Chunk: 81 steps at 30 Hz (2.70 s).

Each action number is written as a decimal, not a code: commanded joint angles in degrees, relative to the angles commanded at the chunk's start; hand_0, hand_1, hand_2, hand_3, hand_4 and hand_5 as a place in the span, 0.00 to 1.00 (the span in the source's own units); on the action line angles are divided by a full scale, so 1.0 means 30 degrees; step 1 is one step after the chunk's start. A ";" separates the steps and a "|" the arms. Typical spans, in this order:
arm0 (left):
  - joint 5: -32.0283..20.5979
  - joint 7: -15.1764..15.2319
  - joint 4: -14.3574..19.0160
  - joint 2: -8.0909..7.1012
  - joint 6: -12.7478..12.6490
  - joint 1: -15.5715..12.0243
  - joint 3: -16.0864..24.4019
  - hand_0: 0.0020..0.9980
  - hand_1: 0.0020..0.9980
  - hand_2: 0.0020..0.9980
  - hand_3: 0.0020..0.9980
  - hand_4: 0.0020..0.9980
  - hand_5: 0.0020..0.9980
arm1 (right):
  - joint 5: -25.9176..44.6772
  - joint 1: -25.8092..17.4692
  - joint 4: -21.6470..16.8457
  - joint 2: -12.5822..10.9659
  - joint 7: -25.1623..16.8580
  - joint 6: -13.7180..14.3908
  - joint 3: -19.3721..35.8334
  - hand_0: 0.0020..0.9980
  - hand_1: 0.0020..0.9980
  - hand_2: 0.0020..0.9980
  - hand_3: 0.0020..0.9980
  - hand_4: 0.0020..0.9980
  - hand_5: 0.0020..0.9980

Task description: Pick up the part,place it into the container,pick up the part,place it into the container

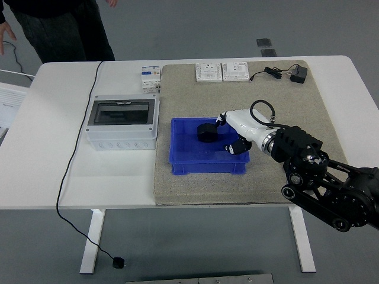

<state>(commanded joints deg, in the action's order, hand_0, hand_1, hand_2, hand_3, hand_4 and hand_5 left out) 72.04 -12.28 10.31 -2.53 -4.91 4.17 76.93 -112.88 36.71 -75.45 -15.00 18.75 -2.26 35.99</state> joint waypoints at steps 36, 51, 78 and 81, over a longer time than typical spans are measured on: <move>-0.0492 0.0414 0.0000 0.0104 -0.0181 -0.0145 -0.0172 0.74 0.64 0.73 0.59 0.59 0.42 | 0.0006 -0.6282 -0.4675 -0.4772 0.3464 -0.2902 0.4923 0.27 0.27 0.78 0.78 0.85 0.18; -0.0533 0.0456 0.0000 0.0130 -0.0216 -0.0120 -0.0207 0.74 0.64 0.73 0.59 0.58 0.43 | 0.0509 -0.6234 -0.4426 -0.4793 0.3748 -0.3403 0.4545 0.27 0.27 0.75 0.76 0.87 0.21; -0.0608 0.0477 0.0000 0.0102 -0.0219 -0.0098 -0.0319 0.73 0.64 0.72 0.58 0.58 0.42 | -0.0006 -0.6314 -0.3472 -0.4683 0.3537 -0.2438 0.4350 0.22 0.21 0.57 0.61 0.60 0.04; -0.0624 0.0487 0.0000 0.0099 -0.0224 -0.0097 -0.0340 0.73 0.64 0.72 0.58 0.58 0.42 | -0.0163 -0.6302 -0.3401 -0.4653 0.3364 -0.1985 0.4345 0.22 0.21 0.57 0.61 0.60 0.04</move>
<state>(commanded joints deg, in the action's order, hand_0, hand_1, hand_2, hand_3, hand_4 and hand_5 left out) 70.17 -10.82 10.31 -2.23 -5.58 3.88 75.91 -113.37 17.80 -85.65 -28.96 28.85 -8.21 49.03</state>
